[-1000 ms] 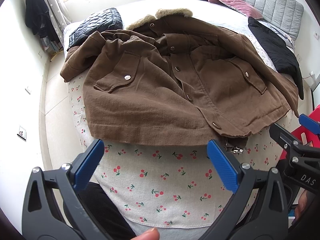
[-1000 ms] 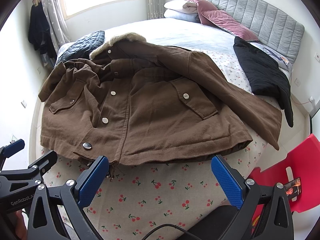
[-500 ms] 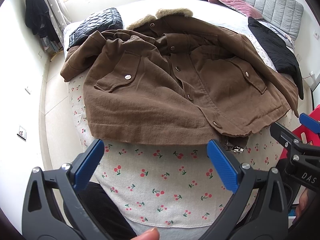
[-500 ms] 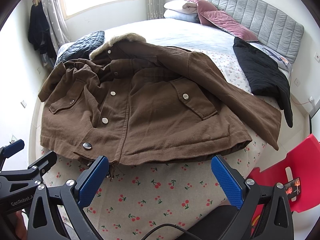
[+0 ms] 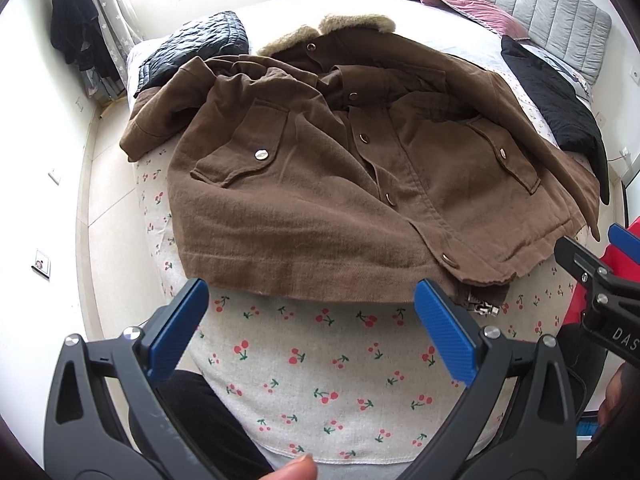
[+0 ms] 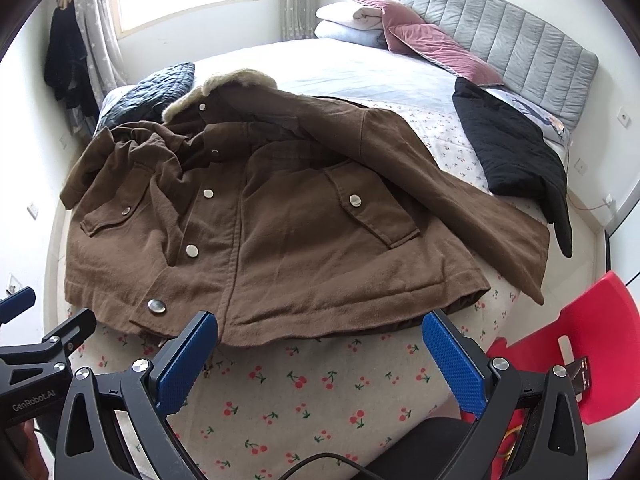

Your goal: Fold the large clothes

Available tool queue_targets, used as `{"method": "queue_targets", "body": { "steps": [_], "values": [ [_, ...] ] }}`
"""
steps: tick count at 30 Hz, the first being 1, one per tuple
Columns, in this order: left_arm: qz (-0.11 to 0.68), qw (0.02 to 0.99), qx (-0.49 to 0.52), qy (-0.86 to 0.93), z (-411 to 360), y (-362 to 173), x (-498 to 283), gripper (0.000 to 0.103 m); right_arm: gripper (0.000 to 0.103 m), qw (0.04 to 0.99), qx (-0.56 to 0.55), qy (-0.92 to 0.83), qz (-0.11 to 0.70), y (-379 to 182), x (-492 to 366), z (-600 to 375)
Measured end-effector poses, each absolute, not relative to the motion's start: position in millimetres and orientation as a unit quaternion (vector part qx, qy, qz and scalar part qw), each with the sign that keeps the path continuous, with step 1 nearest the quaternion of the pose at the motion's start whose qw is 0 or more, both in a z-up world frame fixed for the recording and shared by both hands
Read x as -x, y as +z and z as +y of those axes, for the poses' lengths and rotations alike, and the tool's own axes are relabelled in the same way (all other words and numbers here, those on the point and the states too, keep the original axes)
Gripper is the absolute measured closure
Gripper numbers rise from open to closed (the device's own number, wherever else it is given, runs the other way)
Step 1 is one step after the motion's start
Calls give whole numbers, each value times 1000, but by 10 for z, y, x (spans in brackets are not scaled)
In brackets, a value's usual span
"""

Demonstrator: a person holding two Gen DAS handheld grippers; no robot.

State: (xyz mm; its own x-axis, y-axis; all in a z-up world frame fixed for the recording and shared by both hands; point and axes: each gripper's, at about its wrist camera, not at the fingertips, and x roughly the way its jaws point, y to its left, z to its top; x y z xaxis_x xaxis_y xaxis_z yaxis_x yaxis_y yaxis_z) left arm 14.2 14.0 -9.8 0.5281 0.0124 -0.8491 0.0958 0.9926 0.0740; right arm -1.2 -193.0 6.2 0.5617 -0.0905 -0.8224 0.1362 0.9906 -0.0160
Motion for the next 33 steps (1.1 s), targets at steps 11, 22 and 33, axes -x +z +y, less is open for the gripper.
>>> {"method": "queue_targets", "body": {
  "steps": [11,22,33],
  "values": [
    [451,888,-57,-72,151,-31,-444,1,0,889,-29,-39,456,100,-234,-2056],
    [453,873,-137,-119,370,238,-1254,1,0,879,-19,102,465,270,-780,-2230],
    [470,865,-169,-50,908,269,-2862,1,0,859,-26,169,482,607,-2032,-2476]
  ]
}}
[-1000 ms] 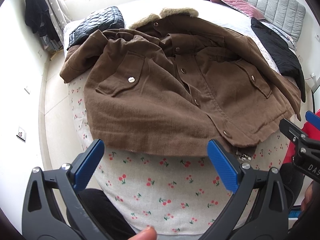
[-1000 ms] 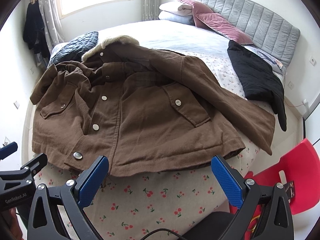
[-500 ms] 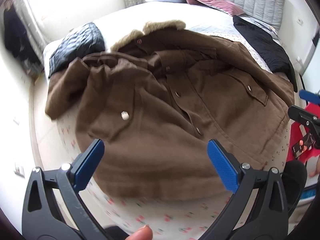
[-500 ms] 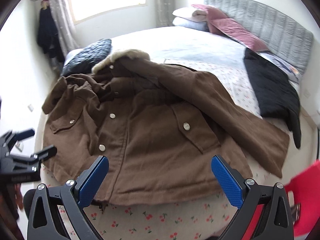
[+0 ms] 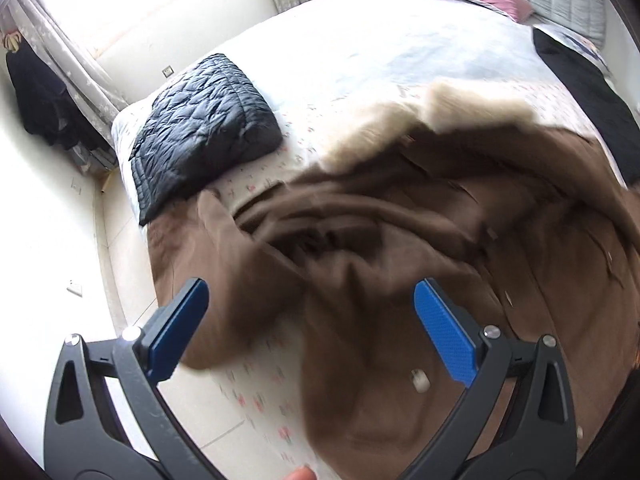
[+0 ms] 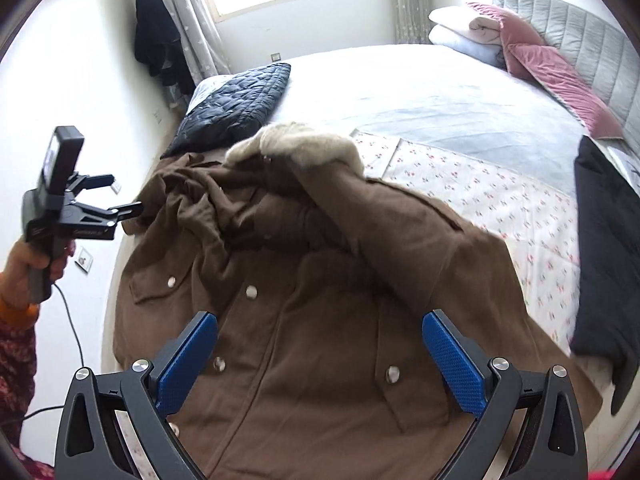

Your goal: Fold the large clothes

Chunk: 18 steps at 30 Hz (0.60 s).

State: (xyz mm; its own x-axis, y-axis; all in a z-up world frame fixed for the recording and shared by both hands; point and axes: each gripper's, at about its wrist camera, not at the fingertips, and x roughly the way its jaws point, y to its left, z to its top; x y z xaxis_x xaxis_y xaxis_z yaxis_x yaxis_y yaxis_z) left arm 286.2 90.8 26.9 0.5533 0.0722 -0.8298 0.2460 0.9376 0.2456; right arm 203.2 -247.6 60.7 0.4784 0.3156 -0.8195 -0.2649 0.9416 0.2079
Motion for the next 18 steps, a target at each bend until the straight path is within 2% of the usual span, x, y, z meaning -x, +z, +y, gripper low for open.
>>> {"method": "queue_targets", "body": {
  "steps": [7,12,18],
  "values": [
    [456,861,-215,-58,1023,-47,-3969,1,0,842,-53,163,511,338,-3122,-2624],
    [504,838,-190,-90,1123,-561,-4639,1,0,818,-89,163,544,-158,-3820,-2765],
    [567,796,-167,-127,1065,-1153,-4824,1,1,761,-141,203,600,-904,-4101,-2690]
  ]
}}
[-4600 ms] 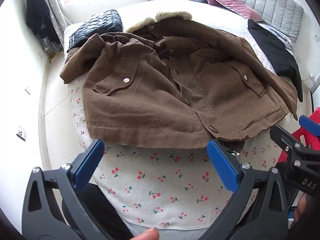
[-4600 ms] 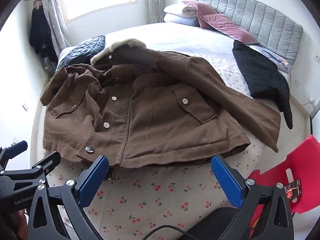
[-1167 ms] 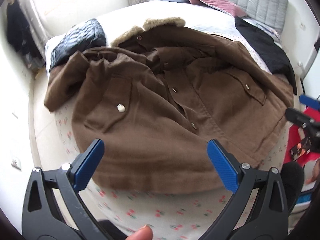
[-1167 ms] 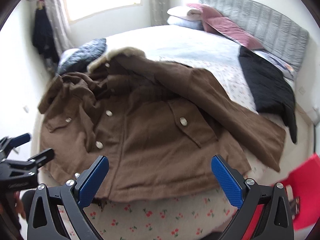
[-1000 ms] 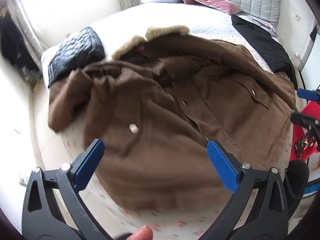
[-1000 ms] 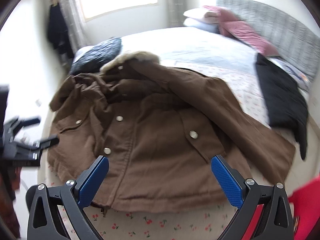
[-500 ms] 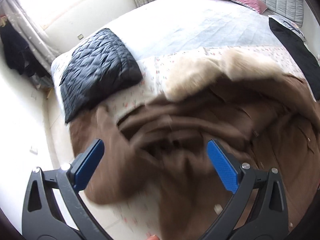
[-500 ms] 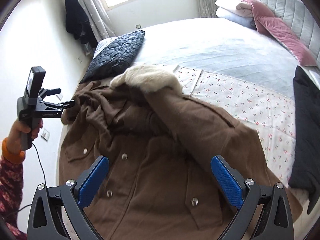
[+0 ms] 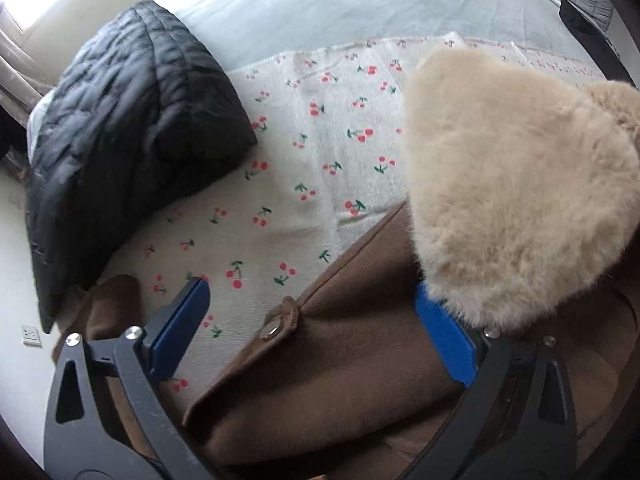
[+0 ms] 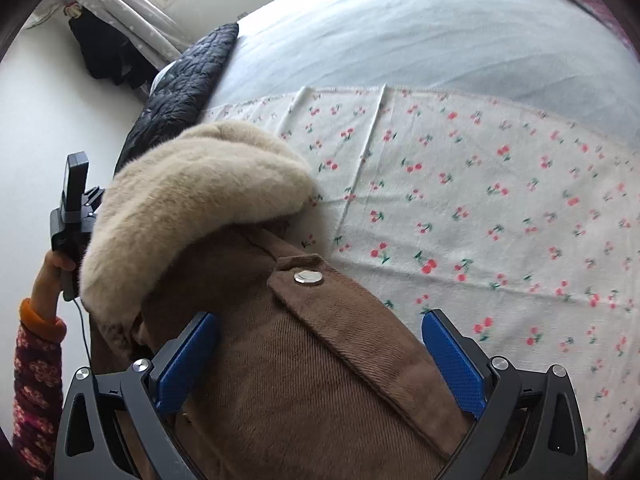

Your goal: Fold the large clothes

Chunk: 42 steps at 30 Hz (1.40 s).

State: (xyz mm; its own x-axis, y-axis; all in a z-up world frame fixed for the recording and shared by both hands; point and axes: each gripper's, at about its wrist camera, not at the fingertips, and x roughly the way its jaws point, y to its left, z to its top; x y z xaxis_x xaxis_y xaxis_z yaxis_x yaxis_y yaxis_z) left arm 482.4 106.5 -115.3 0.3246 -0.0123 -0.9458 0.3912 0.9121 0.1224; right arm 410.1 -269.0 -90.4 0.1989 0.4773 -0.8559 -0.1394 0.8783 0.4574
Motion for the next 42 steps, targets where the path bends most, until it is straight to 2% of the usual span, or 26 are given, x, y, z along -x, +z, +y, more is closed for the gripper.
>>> {"method": "queue_targets", "body": {
  "steps": [4,5,6,7,9,10,11,12,15,19,23,27,29,31,34,35,37,38,39,40,41,42],
  "values": [
    [581,798,-70,-143,1282,-1355,-4784,1,2,761,-135,205,601,-1184,-3984,-2526],
    [577,801,-67,-146,1293,-1342,-4739,5,7,773,-131,200,588,-1146,-3937,-2512],
    [575,802,-65,-147,1288,-1329,-4699,8,25,786,-133,200,570,-1073,-3882,-2506],
    [572,804,-63,-150,1270,-1308,-4642,17,37,795,-132,198,558,-1012,-3841,-2507],
    [567,805,-64,-161,1209,-1257,-4521,44,75,822,-101,178,531,-853,-3690,-2444],
    [564,807,-61,-162,1180,-1224,-4450,51,83,831,-86,174,521,-805,-3626,-2399],
    [563,809,-54,-159,1178,-1202,-4409,71,89,839,-72,170,512,-742,-3557,-2368],
    [562,812,-45,-153,1194,-1185,-4382,83,92,846,-63,165,503,-663,-3511,-2377],
    [548,825,-8,-138,1240,-1069,-4221,88,95,869,-45,144,472,-454,-3308,-2355],
    [494,860,-8,-130,1163,-763,-4119,90,96,913,-21,92,397,-8,-3165,-2490],
    [412,898,20,-155,976,-196,-4182,90,96,943,-6,5,332,437,-3177,-2800],
    [365,912,-18,-186,572,97,-4223,89,96,956,57,-96,271,652,-3211,-2992],
    [367,911,-49,-181,357,-5,-4283,89,96,950,98,-125,268,560,-3268,-2996],
    [395,900,-63,-172,277,-234,-4381,88,96,939,115,-128,299,326,-3410,-2991],
    [476,860,-95,-157,198,-830,-4552,83,95,912,109,-107,379,-176,-3615,-2998],
    [498,847,-114,-148,163,-1015,-4587,76,95,901,102,-96,411,-360,-3677,-3006],
    [497,844,-129,-152,138,-1071,-4589,71,91,878,83,-65,467,-648,-3733,-2993],
    [491,847,-130,-155,148,-1018,-4595,62,89,869,70,-47,488,-722,-3749,-2997],
    [483,850,-124,-168,177,-932,-4614,43,87,862,59,-37,502,-752,-3756,-3019],
    [468,857,-116,-178,223,-822,-4637,34,85,861,48,-31,506,-756,-3700,-3022],
    [454,865,-114,-182,259,-729,-4659,23,79,861,33,-23,507,-712,-3696,-3053],
    [441,871,-115,-183,297,-632,-4706,22,71,864,9,-10,504,-637,-3693,-3098]
  ]
}}
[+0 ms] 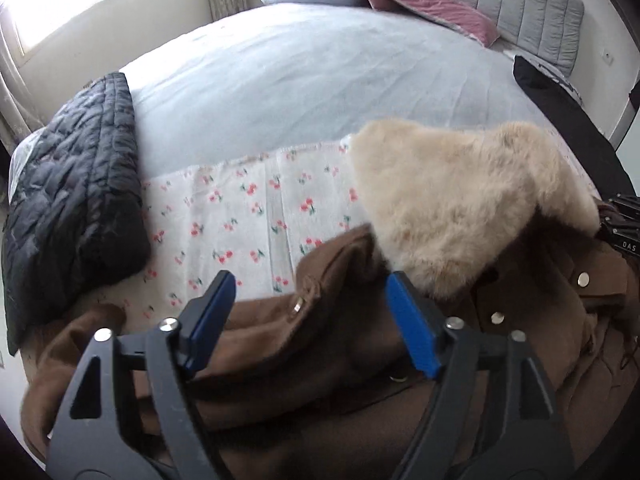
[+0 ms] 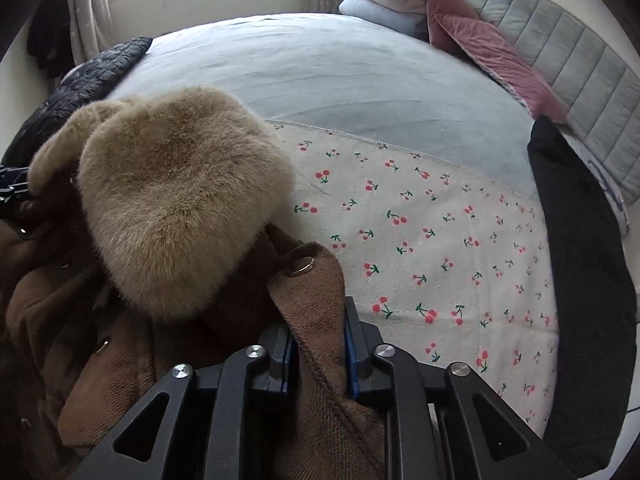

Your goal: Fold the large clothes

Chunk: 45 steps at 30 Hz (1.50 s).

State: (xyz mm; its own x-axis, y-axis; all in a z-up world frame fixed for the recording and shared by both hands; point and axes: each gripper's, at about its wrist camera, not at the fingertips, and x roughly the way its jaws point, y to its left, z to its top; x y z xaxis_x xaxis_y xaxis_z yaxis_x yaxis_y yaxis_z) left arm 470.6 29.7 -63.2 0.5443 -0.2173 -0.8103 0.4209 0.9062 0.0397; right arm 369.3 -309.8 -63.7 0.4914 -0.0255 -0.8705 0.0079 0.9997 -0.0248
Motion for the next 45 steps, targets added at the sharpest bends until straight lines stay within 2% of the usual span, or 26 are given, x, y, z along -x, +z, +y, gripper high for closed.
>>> {"method": "queue_targets", "body": {
  "steps": [1,2,3,7,10,13,15,16,17,18,19,21,24,28,31,32,33,34,35,38,39,40,41,42,44,45],
  "values": [
    [436,873,-118,-183,316,-577,-4772,22,64,866,-13,1,500,-565,-3699,-3169],
    [436,872,-121,-186,341,-552,-4848,22,45,869,-41,16,493,-484,-3708,-3242],
    [447,865,-120,-194,338,-564,-4954,22,32,871,-68,30,486,-413,-3739,-3305],
    [534,803,-82,-251,301,-882,-5102,22,28,852,-142,86,496,-358,-4009,-3392],
    [560,781,-61,-270,192,-1114,-5011,24,28,832,-155,91,524,-560,-4286,-3362],
    [570,774,-53,-271,92,-1230,-4906,50,28,799,-184,113,561,-896,-4538,-3252],
    [553,789,-53,-261,40,-1164,-4806,82,28,776,-203,121,585,-1135,-4634,-3166],
    [541,802,-55,-249,15,-1110,-4761,86,28,780,-194,118,583,-1169,-4665,-3145],
    [529,813,-58,-237,7,-1054,-4727,88,35,789,-182,123,573,-1149,-4656,-3090],
    [516,823,-64,-227,-12,-1002,-4694,89,64,791,-184,141,566,-1115,-4635,-3043],
    [498,837,-71,-214,-20,-919,-4680,90,78,795,-185,146,559,-1080,-4608,-3017],
    [453,867,-71,-195,-26,-724,-4625,91,88,820,-140,134,538,-936,-4518,-2882],
    [384,906,-45,-171,-16,-325,-4627,92,90,865,-101,106,481,-631,-4402,-2739],
    [304,941,-8,-150,68,145,-4771,92,91,927,-93,64,357,-52,-4442,-2765],
    [247,960,20,-132,125,262,-4969,90,91,948,-87,38,305,194,-4640,-2731],
    [244,963,4,-112,91,165,-5079,84,90,951,-76,28,298,184,-4735,-2681],
    [255,963,-23,-86,28,28,-5198,70,86,951,-65,17,302,124,-4832,-2629],
    [286,955,-58,-57,-35,-195,-5352,64,83,942,-53,1,331,-19,-5006,-2592],
    [316,945,-79,-38,-68,-380,-5467,59,73,924,-50,-17,379,-218,-5202,-2570],
    [378,921,-85,-27,-4,-806,-5569,56,70,894,-65,-49,441,-625,-5366,-2656],
    [383,919,-80,-36,25,-853,-5551,47,66,893,-78,-45,442,-675,-5344,-2701],
    [387,918,-78,-44,39,-865,-5520,42,62,892,-90,-40,441,-696,-5296,-2743],
    [390,916,-81,-51,59,-863,-5494,37,52,892,-100,-35,439,-677,-5229,-2812],
    [391,915,-85,-56,67,-829,-5463,36,47,893,-103,-33,437,-656,-5185,-2828],
    [395,912,-93,-68,84,-709,-5363,35,45,894,-104,-16,436,-566,-5085,-2867],
    [395,911,-94,-78,80,-632,-5293,29,45,895,-99,-12,435,-516,-5015,-2875]
  ]
}}
